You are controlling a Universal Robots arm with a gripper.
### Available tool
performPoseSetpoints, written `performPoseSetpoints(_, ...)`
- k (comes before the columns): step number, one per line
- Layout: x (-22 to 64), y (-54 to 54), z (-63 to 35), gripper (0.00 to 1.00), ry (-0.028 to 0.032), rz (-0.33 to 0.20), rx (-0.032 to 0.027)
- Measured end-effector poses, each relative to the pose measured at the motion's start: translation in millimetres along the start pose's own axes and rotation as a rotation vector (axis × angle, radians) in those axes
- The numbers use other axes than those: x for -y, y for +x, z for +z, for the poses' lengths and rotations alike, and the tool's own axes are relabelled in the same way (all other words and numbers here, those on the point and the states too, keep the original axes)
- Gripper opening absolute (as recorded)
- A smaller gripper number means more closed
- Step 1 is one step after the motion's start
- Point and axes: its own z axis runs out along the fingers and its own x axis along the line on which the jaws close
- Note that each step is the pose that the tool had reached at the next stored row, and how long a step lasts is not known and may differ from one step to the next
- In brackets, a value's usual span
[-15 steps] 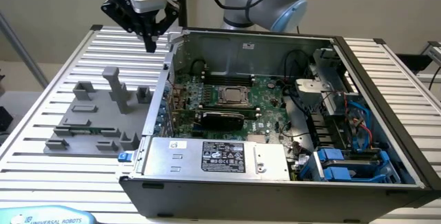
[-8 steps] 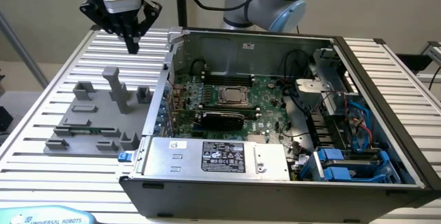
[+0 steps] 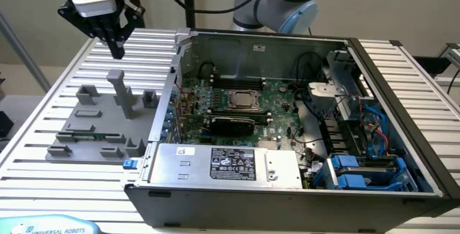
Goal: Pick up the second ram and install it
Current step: 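Reach for the second ram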
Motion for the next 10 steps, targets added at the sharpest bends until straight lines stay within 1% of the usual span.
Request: performPoseSetpoints(10, 10.0, 45.0, 7.2, 0.11, 0.0003, 0.000, -0.0003)
